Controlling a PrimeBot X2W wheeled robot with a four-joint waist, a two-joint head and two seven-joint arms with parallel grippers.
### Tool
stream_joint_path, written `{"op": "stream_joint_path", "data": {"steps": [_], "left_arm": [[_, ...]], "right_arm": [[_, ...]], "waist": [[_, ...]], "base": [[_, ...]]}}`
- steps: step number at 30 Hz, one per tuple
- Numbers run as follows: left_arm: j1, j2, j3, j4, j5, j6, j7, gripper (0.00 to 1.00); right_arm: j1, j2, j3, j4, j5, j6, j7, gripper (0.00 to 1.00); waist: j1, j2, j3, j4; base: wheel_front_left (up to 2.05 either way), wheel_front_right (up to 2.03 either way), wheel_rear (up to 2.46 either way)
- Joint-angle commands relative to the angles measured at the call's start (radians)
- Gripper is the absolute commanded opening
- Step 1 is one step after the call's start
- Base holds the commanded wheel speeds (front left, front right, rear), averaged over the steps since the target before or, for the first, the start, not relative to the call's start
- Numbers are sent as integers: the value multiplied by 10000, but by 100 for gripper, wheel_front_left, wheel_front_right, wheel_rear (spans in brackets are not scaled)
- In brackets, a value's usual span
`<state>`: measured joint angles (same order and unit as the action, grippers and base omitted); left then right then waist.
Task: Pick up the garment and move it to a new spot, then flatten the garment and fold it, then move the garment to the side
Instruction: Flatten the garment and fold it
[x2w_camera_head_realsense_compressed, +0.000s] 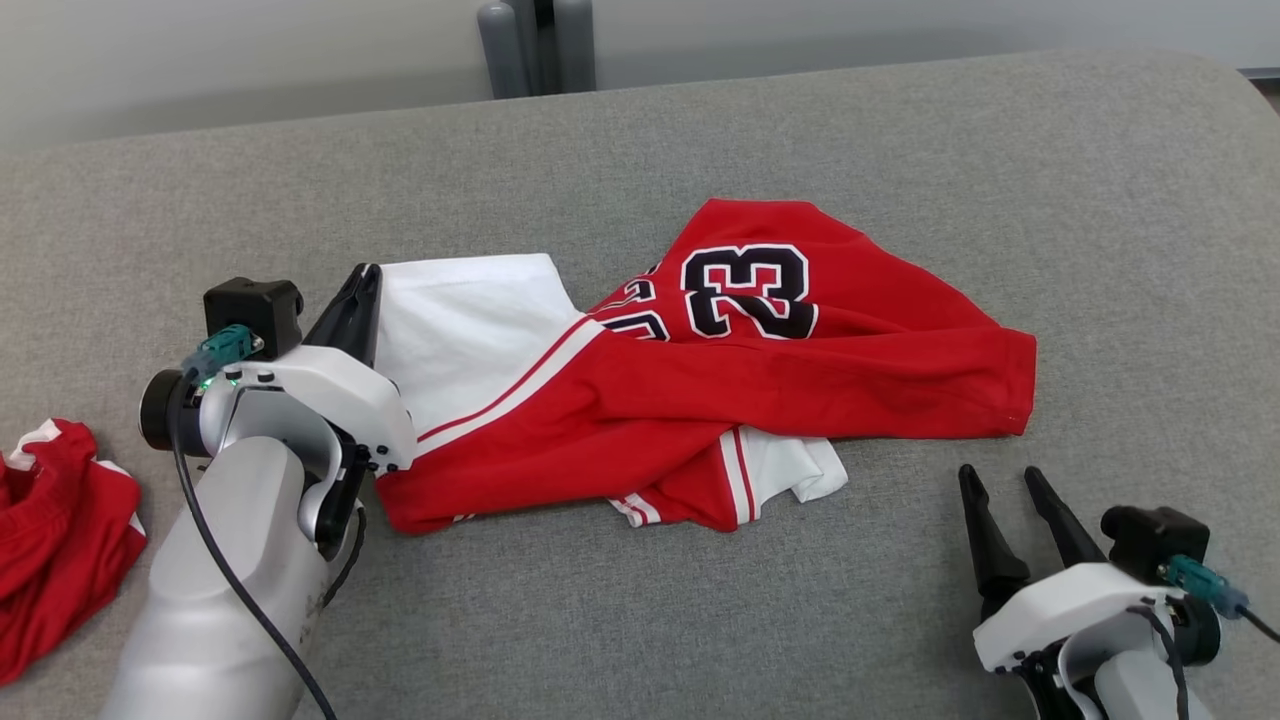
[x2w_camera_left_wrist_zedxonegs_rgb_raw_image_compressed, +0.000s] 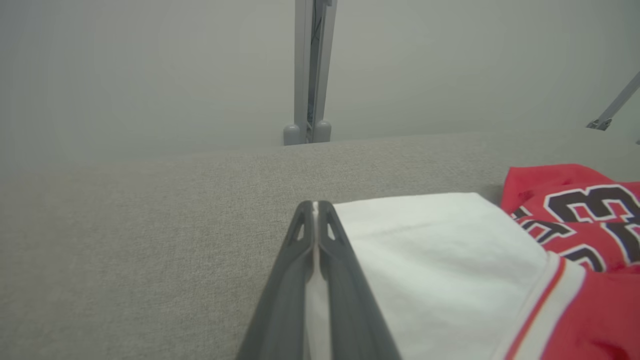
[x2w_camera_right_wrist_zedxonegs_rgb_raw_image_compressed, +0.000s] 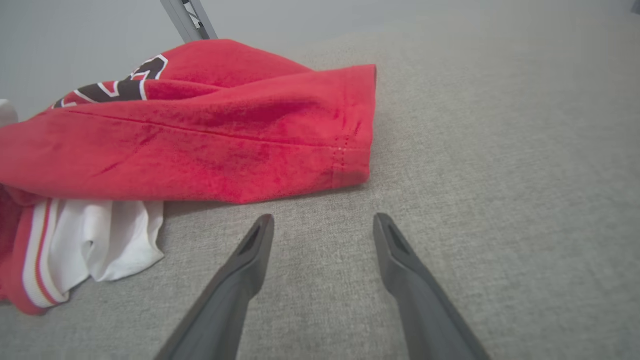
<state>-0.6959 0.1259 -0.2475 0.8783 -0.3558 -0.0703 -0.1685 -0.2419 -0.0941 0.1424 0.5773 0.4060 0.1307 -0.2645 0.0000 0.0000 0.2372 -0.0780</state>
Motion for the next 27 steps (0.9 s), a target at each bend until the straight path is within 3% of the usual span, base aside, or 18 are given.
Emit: {"op": "stream_joint_path", "data": {"steps": [1, 14, 15, 16, 21, 27], "left_arm": [[181, 83, -6, -258, -54, 60, 26, 0], [1118, 376, -210, -2303, -47, 485, 961, 0], [1181, 407, -215, -2431, -55, 525, 1032, 0], [1300, 467, -200, -2666, -86, 581, 1149, 0], [1536, 618, -197, -3317, -118, 565, 1088, 0], [1734, 815, -97, -4478, -23, 545, 41, 0]], "right_arm": [[-300, -129, 86, 258, 139, 1, -9, 100], [-1611, -467, 264, 1498, 354, 1, -10, 100], [-1647, -490, 314, 1543, 369, 1, -8, 61], [-1703, -488, 381, 1597, 411, 1, -8, 0], [-1626, -603, 314, 1245, 398, 1, -8, 0], [-1287, -853, 153, 46, 496, 1, -10, 0]], "waist": [[0, 0, 12, 23], [0, 0, 182, 298], [0, 0, 189, 305], [0, 0, 201, 305], [0, 0, 160, 278], [0, 0, -260, 140]], "base": [[0, 0, 0], [0, 0, 0], [0, 0, 0], [0, 0, 0], [0, 0, 0], [0, 0, 0]]}}
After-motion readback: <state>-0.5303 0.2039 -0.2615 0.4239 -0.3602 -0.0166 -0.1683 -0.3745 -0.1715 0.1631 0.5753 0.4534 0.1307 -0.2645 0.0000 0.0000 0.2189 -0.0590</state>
